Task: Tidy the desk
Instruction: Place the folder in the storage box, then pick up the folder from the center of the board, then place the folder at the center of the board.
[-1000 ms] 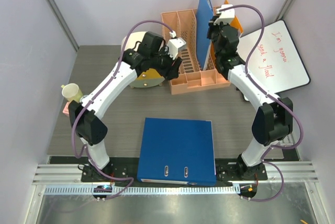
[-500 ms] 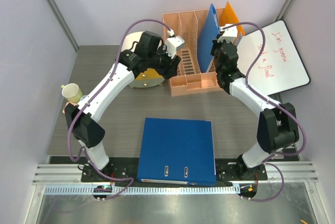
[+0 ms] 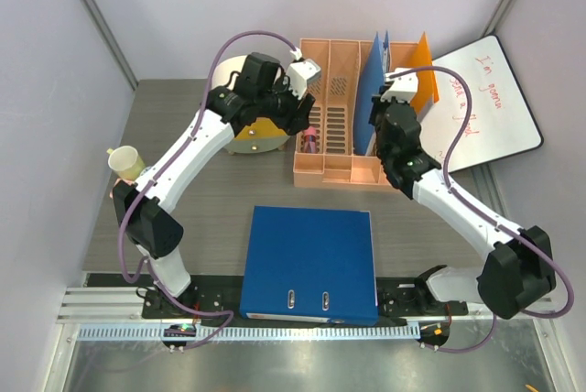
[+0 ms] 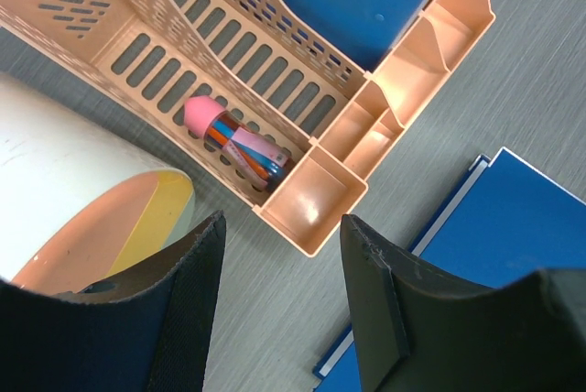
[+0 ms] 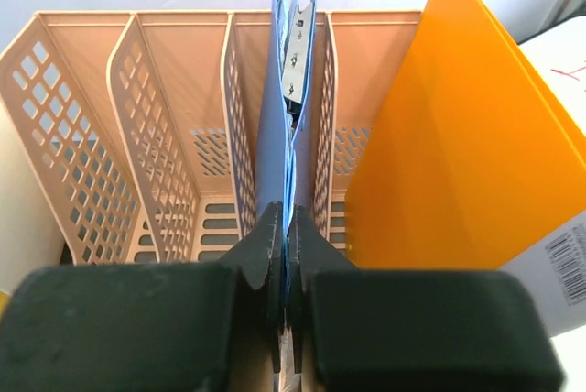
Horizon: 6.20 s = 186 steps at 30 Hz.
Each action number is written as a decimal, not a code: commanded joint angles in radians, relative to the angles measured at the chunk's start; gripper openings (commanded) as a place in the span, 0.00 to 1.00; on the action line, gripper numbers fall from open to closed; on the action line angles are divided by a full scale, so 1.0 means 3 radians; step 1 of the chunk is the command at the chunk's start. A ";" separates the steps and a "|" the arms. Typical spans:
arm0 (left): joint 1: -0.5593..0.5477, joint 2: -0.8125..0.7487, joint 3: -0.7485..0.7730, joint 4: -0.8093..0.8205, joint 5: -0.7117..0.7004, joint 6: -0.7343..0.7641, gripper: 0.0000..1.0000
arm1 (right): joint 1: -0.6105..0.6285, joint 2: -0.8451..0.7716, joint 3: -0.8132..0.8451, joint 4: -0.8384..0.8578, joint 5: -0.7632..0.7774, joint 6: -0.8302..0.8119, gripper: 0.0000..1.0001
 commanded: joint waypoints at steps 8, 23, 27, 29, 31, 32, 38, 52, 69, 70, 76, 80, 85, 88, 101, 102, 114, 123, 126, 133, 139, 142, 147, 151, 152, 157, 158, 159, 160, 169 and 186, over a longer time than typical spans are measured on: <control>0.0016 -0.0233 -0.0067 0.0167 -0.0043 -0.0007 0.54 | 0.0024 0.0188 0.0549 -0.0650 0.0768 0.0059 0.60; 0.0578 -0.0734 -0.0522 -0.0665 0.0142 0.0810 0.55 | 0.0085 -0.1052 0.0955 -0.3901 -0.0370 0.1811 0.69; 0.0629 -0.0954 -0.0961 -0.1096 0.0147 0.1271 0.54 | 0.0086 -0.1498 0.0122 -0.4138 -0.0979 0.2425 0.72; 0.0629 -0.1040 -0.1222 -0.1213 0.0182 0.1439 0.53 | 0.0086 -0.1636 -0.0298 -0.4143 -0.1305 0.2707 0.76; 0.0629 -0.1061 -0.1411 -0.1326 0.0228 0.1496 0.52 | 0.0080 -0.1805 -0.0609 -0.4133 -0.1475 0.2865 0.77; 0.0629 -0.1066 -0.1453 -0.1362 0.0304 0.1542 0.52 | 0.0085 -0.1836 -0.0692 -0.4128 -0.1547 0.2886 0.77; 0.0629 -0.1026 -0.1678 -0.1434 0.0494 0.1512 0.47 | 0.0080 -0.1780 -0.1158 -0.3934 -0.2171 0.3075 0.79; 0.0624 -0.0816 -0.2041 -0.1015 0.0663 0.1338 0.40 | 0.0080 -0.1918 -0.2002 -0.3187 -0.2887 0.3740 0.37; 0.0721 -0.0800 -0.1628 -0.0887 0.0668 0.0991 0.45 | 0.0075 -0.2032 -0.1565 -0.2900 -0.2479 0.3865 0.01; 0.0747 -0.0836 -0.1450 -0.0907 0.0688 0.0960 0.47 | 0.0080 -0.1859 -0.1395 -0.2951 -0.2306 0.3732 0.01; 0.0777 -0.0867 -0.0871 -0.1076 0.0765 0.0806 0.49 | 0.0080 -0.1448 -0.0111 -0.3227 -0.1564 0.2964 0.01; 0.0890 -0.0949 -0.0819 -0.1030 0.0995 0.0653 0.50 | 0.0075 -0.1305 0.0278 -0.3233 -0.1415 0.2871 0.01; 0.1329 -0.0903 -0.0728 -0.0999 0.1638 0.0326 0.54 | 0.0080 -0.1493 0.0141 -0.2942 -0.1563 0.3070 0.01; 0.1631 -0.0780 -0.0676 -0.1045 0.2160 0.0147 0.54 | 0.0080 -0.1637 0.0049 -0.2895 -0.1644 0.3142 0.01; 0.1790 -0.0668 -0.0707 -0.1224 0.2524 0.0264 0.54 | 0.0034 -0.2266 -0.0693 -0.2722 -0.1798 0.3950 0.01; 0.1800 -0.0657 -0.0671 -0.1275 0.2565 0.0325 0.56 | 0.0039 -0.2271 -0.0657 -0.2691 -0.1844 0.3950 0.01; 0.2076 -0.0172 -0.0236 -0.2678 0.3501 0.1331 0.55 | 0.0034 -0.2742 -0.0447 -0.2670 -0.1681 0.4247 0.01; 0.2071 -0.0003 -0.1003 -0.3121 0.3603 0.2299 0.58 | 0.0040 -0.2849 -0.0729 -0.2236 -0.1772 0.4610 0.01; 0.1969 -0.0054 -0.1064 -0.3121 0.3501 0.2284 0.65 | 0.0040 -0.2762 -0.0479 -0.2210 -0.1752 0.4559 0.01; 0.1673 0.0032 -0.1616 -0.3121 0.3465 0.2523 0.69 | 0.0040 -0.2747 -0.0488 -0.2108 -0.1757 0.4661 0.01; 0.1570 0.0151 -0.1806 -0.3116 0.3583 0.2718 0.69 | 0.0040 -0.2803 -0.0570 -0.2062 -0.1747 0.4742 0.01; 0.1555 0.0166 -0.1735 -0.3121 0.3629 0.2729 0.70 | 0.0040 -0.2808 -0.0575 -0.2051 -0.1762 0.4753 0.01; 0.1499 0.0248 -0.1709 -0.3116 0.3715 0.2754 0.69 | 0.0040 -0.2828 -0.0601 -0.2046 -0.1752 0.4789 0.01; 0.1391 0.0243 -0.1663 -0.3121 0.3823 0.2714 0.63 | 0.0040 -0.2879 -0.0693 -0.2016 -0.1732 0.4829 0.01; 0.1356 0.0243 -0.1648 -0.3116 0.3843 0.2698 0.61 | 0.0040 -0.2895 -0.0718 -0.2011 -0.1726 0.4835 0.01; 0.1233 0.0130 -0.1382 -0.3121 0.3773 0.2397 0.17 | 0.0034 -0.2941 -0.0856 -0.1995 -0.1767 0.4850 0.01; 0.1238 0.0115 -0.1316 -0.3121 0.3711 0.2326 0.09 | 0.0039 -0.2946 -0.0831 -0.2091 -0.1762 0.4820 0.01; 0.1238 0.0105 -0.1168 -0.3116 0.3630 0.2193 0.00 | 0.0034 -0.2936 -0.0795 -0.2168 -0.1752 0.4754 0.01; 0.1238 0.0074 -0.1101 -0.3116 0.3472 0.2126 0.00 | 0.0039 -0.2890 -0.0755 -0.2336 -0.1762 0.4697 0.01; 0.1279 -0.0115 -0.0554 -0.3121 0.2261 0.1574 0.00 | 0.0040 -0.2578 -0.0029 -0.3497 -0.1574 0.4211 0.47; 0.0875 -0.0488 -0.0021 -0.3131 -0.0558 0.1470 0.00 | 0.0040 -0.2118 0.0540 -0.3735 -0.1583 0.3735 0.56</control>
